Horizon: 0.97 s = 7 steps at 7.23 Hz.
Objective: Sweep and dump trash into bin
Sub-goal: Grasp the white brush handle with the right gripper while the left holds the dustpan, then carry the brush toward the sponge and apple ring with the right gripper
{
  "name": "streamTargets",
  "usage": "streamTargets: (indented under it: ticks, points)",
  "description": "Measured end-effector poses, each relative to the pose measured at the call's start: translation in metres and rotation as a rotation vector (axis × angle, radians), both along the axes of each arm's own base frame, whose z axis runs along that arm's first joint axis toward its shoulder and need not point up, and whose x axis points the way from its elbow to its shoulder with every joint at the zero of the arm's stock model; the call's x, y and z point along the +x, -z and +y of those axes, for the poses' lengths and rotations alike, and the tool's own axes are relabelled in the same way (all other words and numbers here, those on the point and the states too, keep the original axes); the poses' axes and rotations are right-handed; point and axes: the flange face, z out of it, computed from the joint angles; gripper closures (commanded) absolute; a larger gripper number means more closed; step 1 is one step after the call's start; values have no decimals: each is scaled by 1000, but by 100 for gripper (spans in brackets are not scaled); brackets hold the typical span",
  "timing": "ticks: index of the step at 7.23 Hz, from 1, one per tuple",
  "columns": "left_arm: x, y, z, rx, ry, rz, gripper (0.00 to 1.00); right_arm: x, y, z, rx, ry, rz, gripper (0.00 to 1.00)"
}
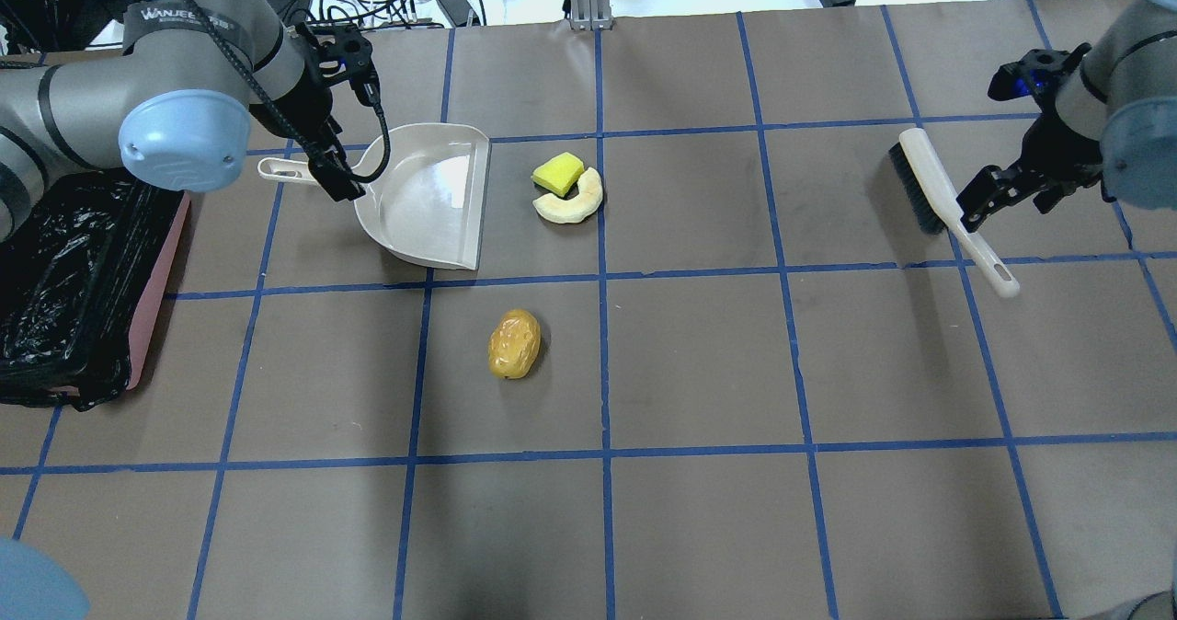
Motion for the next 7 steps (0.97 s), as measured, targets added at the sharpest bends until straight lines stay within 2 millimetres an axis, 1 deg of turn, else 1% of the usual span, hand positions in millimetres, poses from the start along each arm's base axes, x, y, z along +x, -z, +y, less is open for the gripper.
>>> streamTargets:
  ticks: [1,2,3,4,5,6,7]
  points:
    - [21,11,-9,-8,83,39,0,0,19,2,21,-2,-6,0]
    - [39,16,-17,-19,133,79,0,0,30,2,33,-4,-8,6]
    - [50,19,-26,-25,154,96,0,-1,40,0,39,-5,-7,24]
    - [55,26,-37,-13,160,106,1,-2,47,-2,40,-7,-5,36]
    - [58,37,-45,10,151,114,0,-3,51,-3,41,-9,-1,46]
    - [62,51,-50,39,135,100,1,-4,54,-4,46,-11,0,68]
    - [67,63,-52,70,125,66,1,-4,56,-4,50,-11,0,100]
